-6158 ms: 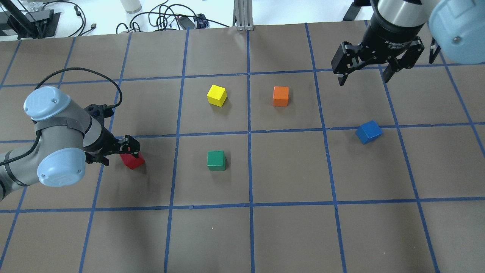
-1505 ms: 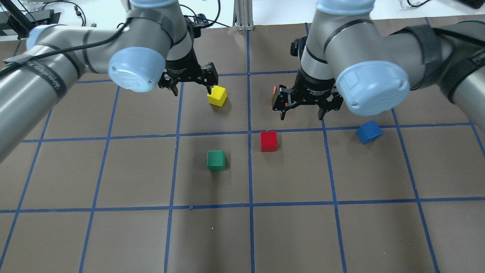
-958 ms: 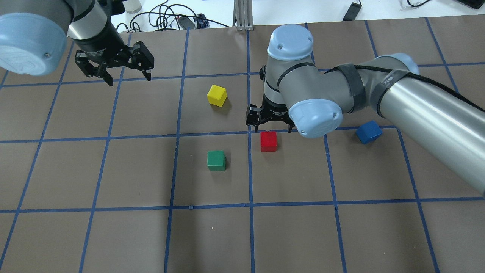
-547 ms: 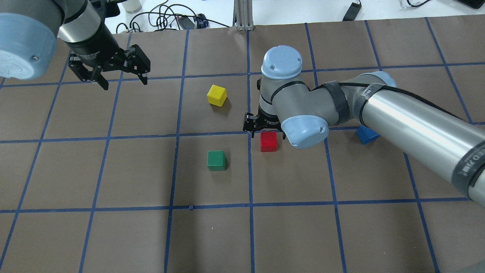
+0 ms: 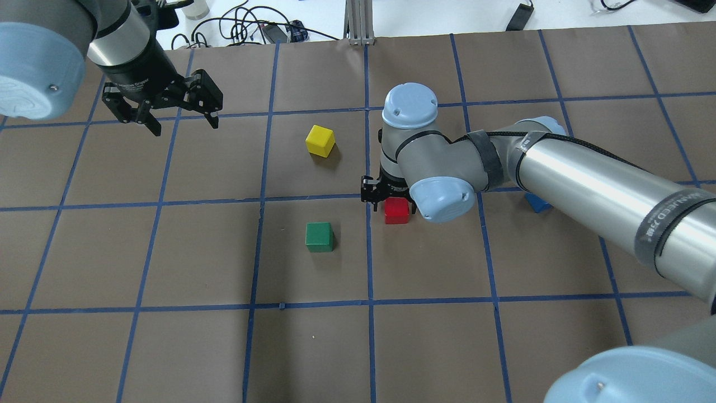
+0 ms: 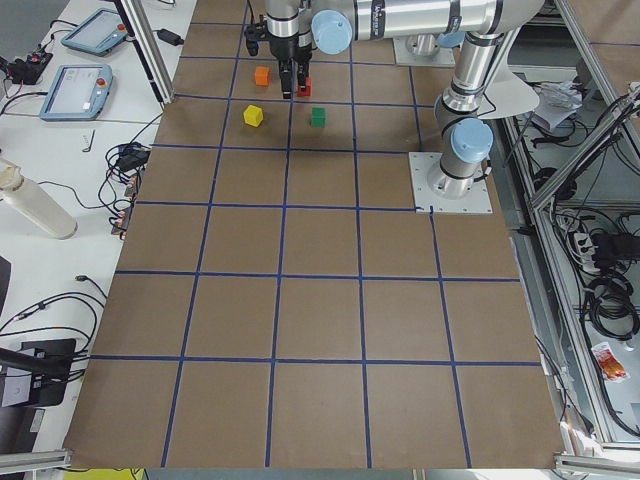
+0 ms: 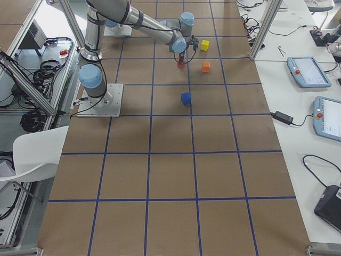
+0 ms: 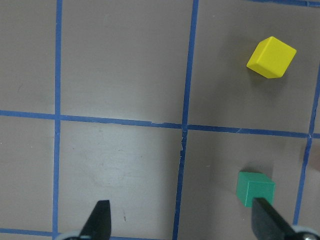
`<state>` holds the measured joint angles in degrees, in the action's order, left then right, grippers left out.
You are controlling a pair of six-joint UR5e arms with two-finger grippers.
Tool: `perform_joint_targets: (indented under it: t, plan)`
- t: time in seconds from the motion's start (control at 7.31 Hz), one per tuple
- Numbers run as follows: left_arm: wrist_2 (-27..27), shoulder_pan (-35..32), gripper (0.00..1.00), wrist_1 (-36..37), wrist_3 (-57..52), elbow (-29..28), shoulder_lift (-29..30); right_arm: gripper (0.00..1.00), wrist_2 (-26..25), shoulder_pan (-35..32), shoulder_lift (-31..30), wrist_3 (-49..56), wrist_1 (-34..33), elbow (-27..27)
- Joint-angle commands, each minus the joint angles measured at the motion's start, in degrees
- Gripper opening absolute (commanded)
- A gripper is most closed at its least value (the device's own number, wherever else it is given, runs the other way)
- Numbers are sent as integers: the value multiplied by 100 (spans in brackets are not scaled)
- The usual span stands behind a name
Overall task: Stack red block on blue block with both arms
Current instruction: 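Lower the right gripper onto the red cube and close it while the left gripper withdraws, then carry the red cube with the right gripper over the blue cube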
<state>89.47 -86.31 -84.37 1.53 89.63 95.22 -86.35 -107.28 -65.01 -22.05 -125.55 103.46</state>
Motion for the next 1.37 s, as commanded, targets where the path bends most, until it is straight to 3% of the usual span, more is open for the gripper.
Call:
perform_joint_targets:
  t: [0.0, 0.27, 0.82, 1.09, 1.23]
  plan:
    - [0, 0, 100, 0, -4, 1, 23, 28, -179, 75, -264, 479, 309, -36]
    - [18, 9, 100, 0, -12, 1, -12, 20, -242, 504, -887, 1095, 802, -28]
    - [27, 9, 100, -9, -12, 1, -21, 18, -697, 2181, -1644, 4254, 1628, 34]
    - [27, 0, 100, -26, -12, 1, -21, 17, -778, 3208, -1664, 5757, 1578, 191]
    - [18, 0, 100, -44, -12, 1, -21, 17, -735, 3431, -1629, 5921, 1542, 262]
